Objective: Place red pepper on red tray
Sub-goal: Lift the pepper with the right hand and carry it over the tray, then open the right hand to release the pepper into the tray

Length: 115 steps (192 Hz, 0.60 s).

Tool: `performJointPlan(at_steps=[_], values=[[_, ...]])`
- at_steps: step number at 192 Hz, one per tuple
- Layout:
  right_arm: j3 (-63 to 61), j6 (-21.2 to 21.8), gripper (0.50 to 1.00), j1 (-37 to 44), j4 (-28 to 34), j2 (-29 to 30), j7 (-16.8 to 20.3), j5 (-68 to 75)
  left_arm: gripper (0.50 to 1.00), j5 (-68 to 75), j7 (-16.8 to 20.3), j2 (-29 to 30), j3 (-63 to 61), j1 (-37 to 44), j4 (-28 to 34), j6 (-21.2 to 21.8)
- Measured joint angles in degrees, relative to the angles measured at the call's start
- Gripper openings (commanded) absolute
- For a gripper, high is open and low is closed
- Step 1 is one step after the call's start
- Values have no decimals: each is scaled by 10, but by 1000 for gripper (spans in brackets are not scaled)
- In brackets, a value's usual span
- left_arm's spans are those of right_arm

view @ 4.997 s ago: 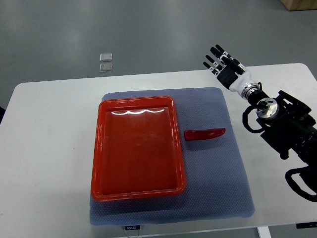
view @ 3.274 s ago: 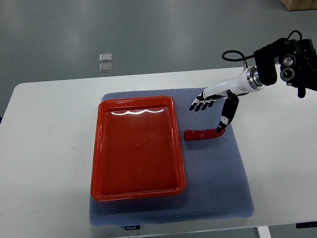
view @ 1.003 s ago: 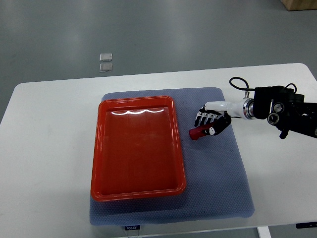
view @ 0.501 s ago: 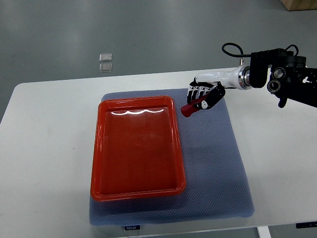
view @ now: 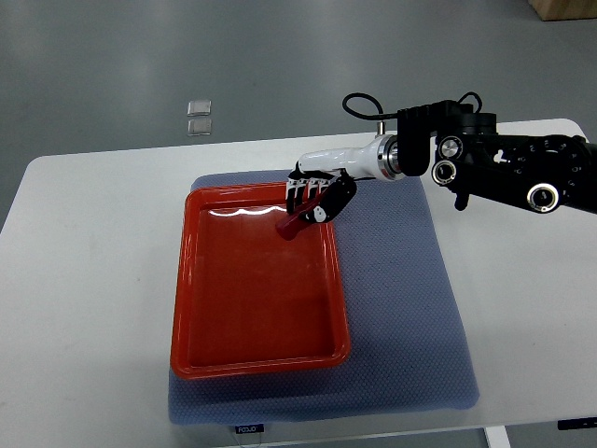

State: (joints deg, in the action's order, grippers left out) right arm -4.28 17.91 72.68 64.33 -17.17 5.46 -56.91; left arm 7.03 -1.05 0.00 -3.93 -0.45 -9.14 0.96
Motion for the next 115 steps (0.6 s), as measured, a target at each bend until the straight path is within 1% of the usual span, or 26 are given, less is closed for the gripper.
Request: performJointPlan(at_steps=[60, 115], values=[[1, -12, 500, -30, -59, 94, -2, -6, 1000, 0, 0, 0, 0, 0, 0, 0], [1, -36, 500, -77, -90, 147, -4, -17, 1000, 0, 0, 0, 0, 0, 0, 0]])
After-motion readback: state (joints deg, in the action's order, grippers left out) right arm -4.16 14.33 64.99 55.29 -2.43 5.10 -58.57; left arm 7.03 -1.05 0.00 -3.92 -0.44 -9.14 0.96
